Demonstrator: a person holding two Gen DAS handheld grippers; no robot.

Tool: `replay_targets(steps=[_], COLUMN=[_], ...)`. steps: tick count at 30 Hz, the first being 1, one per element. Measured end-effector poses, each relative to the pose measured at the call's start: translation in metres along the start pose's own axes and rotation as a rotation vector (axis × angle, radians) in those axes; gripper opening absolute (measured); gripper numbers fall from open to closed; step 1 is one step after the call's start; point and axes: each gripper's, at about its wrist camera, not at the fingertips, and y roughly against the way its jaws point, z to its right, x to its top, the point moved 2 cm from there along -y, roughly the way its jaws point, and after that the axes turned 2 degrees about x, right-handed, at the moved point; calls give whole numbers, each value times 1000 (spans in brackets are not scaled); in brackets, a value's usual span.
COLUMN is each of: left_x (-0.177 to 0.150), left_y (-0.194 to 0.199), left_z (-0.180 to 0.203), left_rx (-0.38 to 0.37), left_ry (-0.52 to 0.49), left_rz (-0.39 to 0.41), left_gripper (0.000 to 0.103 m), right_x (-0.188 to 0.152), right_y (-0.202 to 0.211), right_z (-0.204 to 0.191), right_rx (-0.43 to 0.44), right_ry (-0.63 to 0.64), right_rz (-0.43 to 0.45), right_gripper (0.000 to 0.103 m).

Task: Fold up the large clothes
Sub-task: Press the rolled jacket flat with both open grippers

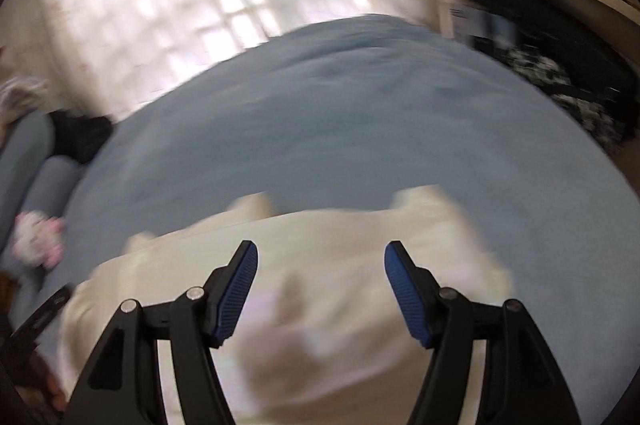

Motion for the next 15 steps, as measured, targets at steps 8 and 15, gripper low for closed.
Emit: replay_targets(steps=[8,15], left_x=[-48,-52], left_y=[-11,-46], left_z=[68,65], left_rx=[-14,31], left_ry=[-162,-188], left_rz=[46,35], left_gripper=[38,47], right_x=[-45,-47], right_y=[-44,-67], right_z=[-65,-38], right_rx=[24,-35], right_ry=[208,260], right_rz=[-18,-10], right_gripper=[67,66])
